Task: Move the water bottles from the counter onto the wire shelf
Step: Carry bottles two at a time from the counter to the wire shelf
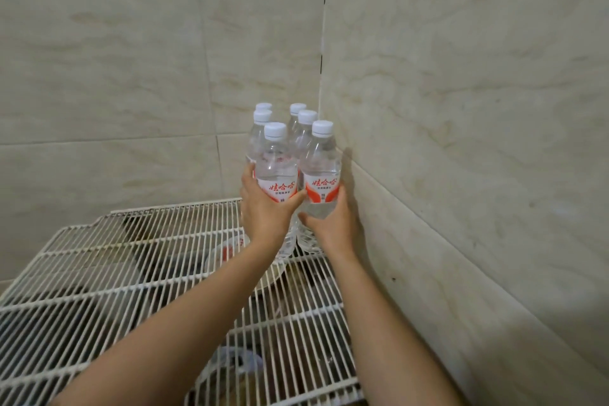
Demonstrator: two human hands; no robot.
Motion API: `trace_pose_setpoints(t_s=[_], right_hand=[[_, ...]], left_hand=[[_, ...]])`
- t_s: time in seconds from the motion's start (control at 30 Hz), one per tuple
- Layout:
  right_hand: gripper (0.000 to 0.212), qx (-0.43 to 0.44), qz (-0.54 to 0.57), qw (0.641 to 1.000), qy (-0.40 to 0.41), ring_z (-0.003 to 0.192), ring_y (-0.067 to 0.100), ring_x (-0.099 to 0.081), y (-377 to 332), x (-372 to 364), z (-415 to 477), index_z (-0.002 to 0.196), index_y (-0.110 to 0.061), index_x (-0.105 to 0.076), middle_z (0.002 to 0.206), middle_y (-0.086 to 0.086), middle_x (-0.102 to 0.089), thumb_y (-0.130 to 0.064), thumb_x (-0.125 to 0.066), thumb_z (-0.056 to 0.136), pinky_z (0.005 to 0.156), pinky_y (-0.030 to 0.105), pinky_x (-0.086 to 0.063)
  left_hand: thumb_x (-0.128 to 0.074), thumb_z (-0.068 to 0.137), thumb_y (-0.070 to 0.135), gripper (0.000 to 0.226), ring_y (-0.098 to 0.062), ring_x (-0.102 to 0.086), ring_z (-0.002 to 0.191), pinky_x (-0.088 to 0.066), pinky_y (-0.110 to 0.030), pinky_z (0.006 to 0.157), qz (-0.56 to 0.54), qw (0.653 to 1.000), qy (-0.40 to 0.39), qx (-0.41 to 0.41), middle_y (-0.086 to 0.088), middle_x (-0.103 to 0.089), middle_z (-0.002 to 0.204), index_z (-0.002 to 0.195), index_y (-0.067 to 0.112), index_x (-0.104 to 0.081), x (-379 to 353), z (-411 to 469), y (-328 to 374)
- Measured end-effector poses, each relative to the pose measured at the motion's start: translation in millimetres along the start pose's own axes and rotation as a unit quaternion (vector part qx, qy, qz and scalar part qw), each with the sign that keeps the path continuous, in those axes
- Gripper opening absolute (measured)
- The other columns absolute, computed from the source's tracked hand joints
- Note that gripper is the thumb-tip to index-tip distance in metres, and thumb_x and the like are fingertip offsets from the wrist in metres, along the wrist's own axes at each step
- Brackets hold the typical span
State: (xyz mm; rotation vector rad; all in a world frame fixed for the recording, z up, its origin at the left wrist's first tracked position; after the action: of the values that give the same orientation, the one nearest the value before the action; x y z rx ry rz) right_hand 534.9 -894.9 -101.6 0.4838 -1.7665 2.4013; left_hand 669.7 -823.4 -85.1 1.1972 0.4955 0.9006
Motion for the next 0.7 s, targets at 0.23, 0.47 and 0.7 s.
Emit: trace_pose_setpoints(t_s=[0.23,0.47,0.7], right_hand=[[0.071,0.008,-0.007,1.0,-0.001,0.113,0.017,-0.057,-1.1,-0.1,-1.1,0.128,-0.026,-0.041,0.125,-0.002,-0.058,-0.023,-0.078,0.067,0.082,0.027,-0.044],[0.074,0.031,-0.024,0.999,-0.008,0.116,0.019,-0.055,-2.3,0.4,-0.4,0.132,-0.023,-0.037,0.129,0.0,-0.055,-0.022,-0.077,0.07,0.091,0.034,-0.047],[0.111,0.095,-0.015,0.995,0.03,0.141,0.029,-0.014,-10.1,-3.9,2.4,0.146,-0.024,0.002,0.152,0.012,-0.015,-0.016,-0.076,0.068,0.114,0.052,-0.022]], left_hand=[[-0.075,0.067,0.006,0.102,-0.009,-0.042,0.121,-0.038,-0.03,0.102,-0.006,0.989,-0.145,-0.008,0.004,-0.04,0.134,0.142,0.032,-0.01,-2.9,-23.4,-19.8],[-0.073,0.07,0.002,0.101,-0.02,-0.043,0.13,-0.041,-0.048,0.105,0.017,0.99,-0.142,0.014,-0.003,-0.039,0.145,0.143,0.034,-0.011,5.0,-24.2,-31.8],[-0.068,0.078,0.012,0.096,-0.031,-0.035,0.134,-0.047,-0.042,0.095,0.094,0.983,-0.139,0.072,-0.01,-0.026,0.152,0.146,0.027,-0.003,42.4,-20.8,-42.9]])
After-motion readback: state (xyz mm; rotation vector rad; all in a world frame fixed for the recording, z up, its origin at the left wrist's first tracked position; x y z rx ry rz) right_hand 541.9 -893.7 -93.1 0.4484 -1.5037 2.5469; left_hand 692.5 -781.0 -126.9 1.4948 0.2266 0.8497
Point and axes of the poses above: each hand's wrist, its own z-axis towards the middle knuckle, its own x-axis out of the back of the hand, y = z × x, the point moved 8 cm from there along z, towards the middle knuckle
